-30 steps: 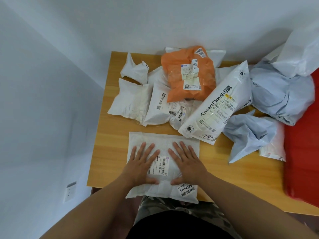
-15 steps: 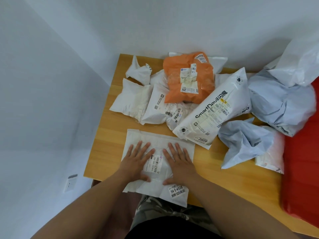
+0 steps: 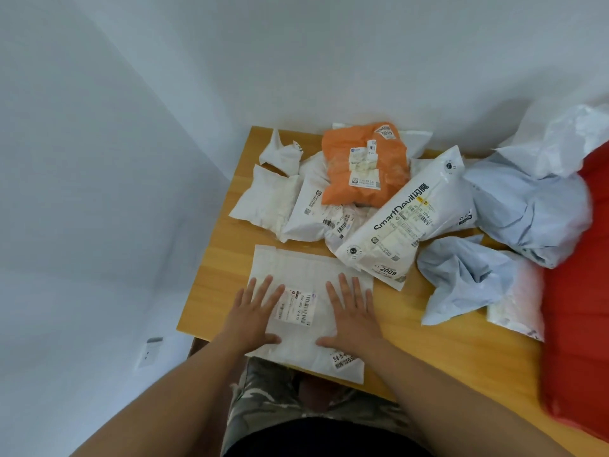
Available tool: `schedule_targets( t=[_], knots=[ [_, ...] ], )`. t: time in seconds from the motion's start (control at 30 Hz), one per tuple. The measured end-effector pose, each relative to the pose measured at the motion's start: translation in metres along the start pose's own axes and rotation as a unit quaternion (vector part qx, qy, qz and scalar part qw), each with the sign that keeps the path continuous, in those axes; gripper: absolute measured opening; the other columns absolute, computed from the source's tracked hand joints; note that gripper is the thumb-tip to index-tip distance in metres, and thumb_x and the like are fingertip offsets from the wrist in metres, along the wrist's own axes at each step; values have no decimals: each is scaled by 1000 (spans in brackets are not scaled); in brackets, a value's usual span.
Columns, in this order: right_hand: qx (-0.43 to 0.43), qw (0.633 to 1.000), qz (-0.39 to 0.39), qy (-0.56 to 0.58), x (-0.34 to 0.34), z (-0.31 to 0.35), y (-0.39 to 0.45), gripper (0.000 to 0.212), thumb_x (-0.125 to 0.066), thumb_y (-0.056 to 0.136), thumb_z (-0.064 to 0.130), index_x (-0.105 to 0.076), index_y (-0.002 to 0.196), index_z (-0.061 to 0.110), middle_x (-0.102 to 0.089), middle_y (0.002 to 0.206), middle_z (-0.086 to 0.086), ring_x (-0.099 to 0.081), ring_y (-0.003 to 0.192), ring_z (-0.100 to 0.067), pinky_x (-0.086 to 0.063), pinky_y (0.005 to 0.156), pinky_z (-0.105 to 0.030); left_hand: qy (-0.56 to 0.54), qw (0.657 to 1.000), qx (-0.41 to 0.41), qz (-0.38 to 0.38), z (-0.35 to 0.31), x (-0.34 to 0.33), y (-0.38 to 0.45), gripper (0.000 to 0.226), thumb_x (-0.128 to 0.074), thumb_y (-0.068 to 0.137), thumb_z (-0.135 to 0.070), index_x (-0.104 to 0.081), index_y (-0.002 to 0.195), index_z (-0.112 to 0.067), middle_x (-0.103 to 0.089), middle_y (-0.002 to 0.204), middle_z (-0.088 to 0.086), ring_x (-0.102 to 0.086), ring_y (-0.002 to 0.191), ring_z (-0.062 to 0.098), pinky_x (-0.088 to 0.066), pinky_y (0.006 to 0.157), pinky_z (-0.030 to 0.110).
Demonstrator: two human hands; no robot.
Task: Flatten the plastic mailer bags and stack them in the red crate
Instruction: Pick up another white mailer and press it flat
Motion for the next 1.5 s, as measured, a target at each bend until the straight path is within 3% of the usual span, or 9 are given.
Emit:
schedule_targets(
  t=[0.2,0.3,0.4,0.53,0.8,1.03,1.23,1.37,1.5],
  knots=[
    [-57,996,-65,8,-2,-10,0,131,-59,72,80,34,148,28,52,148,-2,44,139,-25,19,117,-49,-8,998,-49,26,24,-9,10,120,-67,77,-67,18,154,-30,27,161,4,18,149,35,-1,123,49],
    [-92,987,-128,21,-17,6,-6,117,-68,70,68,-12,155,12,5,165,-15,-1,150,-35,-10,117,-51,-16,995,-96,-13,35,-14,10,106,-55,80,-68,5,157,-28,18,160,3,6,151,37,-11,122,53],
    [-111,979,-163,50,-34,42,-9,101,-54,74,65,-24,152,8,-17,161,-17,-15,148,-37,-16,117,-52,-66,990,-117,-41,49,-20,8,94,-42,76,-64,0,152,-28,-2,163,8,-8,150,36,-17,121,51],
    [-127,980,-139,59,-57,86,-4,116,-47,69,81,-23,153,5,-19,161,-19,-15,148,-39,-2,119,-50,-55,988,-140,-38,52,-29,8,101,-31,77,-73,11,155,-25,14,164,5,14,151,29,-1,123,46],
    [-138,980,-138,29,-62,77,4,123,-40,69,89,-16,155,5,-13,163,-21,-9,150,-39,-3,117,-55,-118,991,-59,-34,47,-48,1,103,-40,88,-73,18,155,-20,34,156,4,29,146,30,9,121,45],
    [-82,983,-167,-8,-44,51,5,120,-40,73,89,-9,158,10,-4,166,-15,-2,152,-37,-3,120,-55,-139,985,-55,-85,46,-45,8,107,-40,78,-81,-6,156,-16,-1,164,12,5,150,28,8,119,40],
    [-79,986,-144,-1,-53,40,14,122,-37,75,91,-9,158,6,0,166,-14,-2,153,-35,-4,121,-52,-135,988,-28,-76,43,-55,19,114,-22,69,-91,36,142,-27,34,157,2,34,144,19,17,119,38],
    [-75,986,-152,-4,-57,38,16,122,-37,75,90,-12,157,2,-4,166,-15,-3,153,-34,-5,122,-51,-149,986,-15,-74,43,-61,24,118,-30,71,-91,37,143,-26,31,158,3,34,144,17,23,117,36],
    [-70,983,-167,-12,-59,38,17,122,-41,75,88,-17,156,1,-8,166,-16,-6,153,-34,-8,122,-52,-149,985,-8,-84,43,-67,26,122,-31,72,-92,25,152,-18,20,163,3,19,150,22,12,120,41]
  ],
)
Point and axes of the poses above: each hand's wrist, its own y-axis towards the middle knuckle, its own x-axis out of the back of the hand, z = x × y, the point moved 6 cm from there along y, towards the middle knuckle
